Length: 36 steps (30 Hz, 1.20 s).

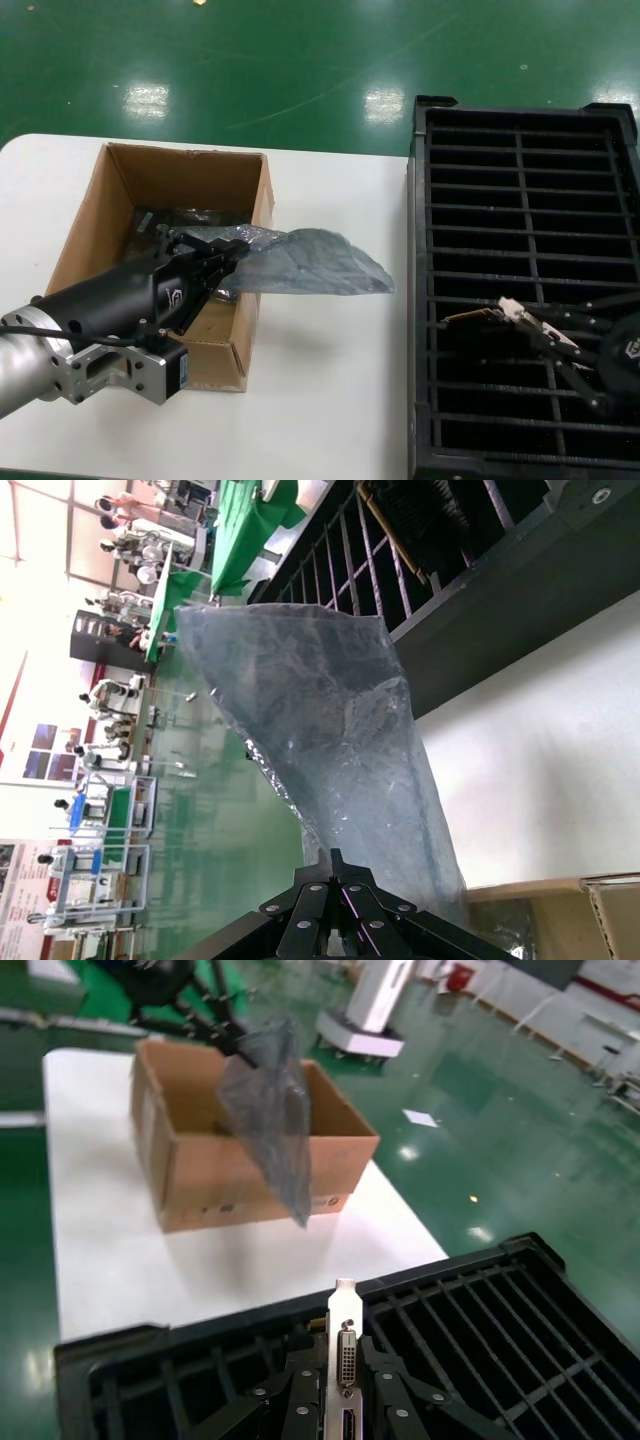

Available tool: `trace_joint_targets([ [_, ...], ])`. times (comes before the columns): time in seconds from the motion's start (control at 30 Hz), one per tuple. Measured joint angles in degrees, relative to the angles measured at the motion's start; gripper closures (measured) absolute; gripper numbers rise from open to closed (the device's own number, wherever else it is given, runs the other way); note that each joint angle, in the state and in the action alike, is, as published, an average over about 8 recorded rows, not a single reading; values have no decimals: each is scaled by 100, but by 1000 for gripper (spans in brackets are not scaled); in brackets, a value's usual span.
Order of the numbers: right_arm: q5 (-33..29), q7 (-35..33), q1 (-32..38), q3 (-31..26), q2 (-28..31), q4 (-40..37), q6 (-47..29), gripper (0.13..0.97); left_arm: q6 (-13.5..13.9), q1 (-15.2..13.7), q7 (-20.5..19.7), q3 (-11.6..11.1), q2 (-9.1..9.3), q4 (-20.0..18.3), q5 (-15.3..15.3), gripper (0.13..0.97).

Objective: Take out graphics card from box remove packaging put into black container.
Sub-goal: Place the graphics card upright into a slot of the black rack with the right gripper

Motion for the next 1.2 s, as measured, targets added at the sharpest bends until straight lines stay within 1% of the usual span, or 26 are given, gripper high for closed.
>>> trace_joint_targets([
  [0.2, 203, -383, 46, 134, 202, 103, -148, 908, 0, 0, 0, 0, 0, 0, 0, 958],
  [0.47, 623, -1094, 70, 316, 348, 212, -212, 908, 0, 0, 0, 0, 0, 0, 0, 958],
  [0.6, 791, -1455, 113, 289, 399, 225, -335, 908, 0, 0, 0, 0, 0, 0, 0, 958],
  [0.7, 814, -1603, 239, 172, 403, 177, -486, 908, 0, 0, 0, 0, 0, 0, 0, 958],
  [0.9, 672, -1548, 600, -137, 350, 44, -824, 908, 0, 0, 0, 0, 0, 0, 0, 958],
  [1.2, 335, -1130, 1028, -427, 313, -33, -1270, 908, 0, 0, 0, 0, 0, 0, 0, 958],
])
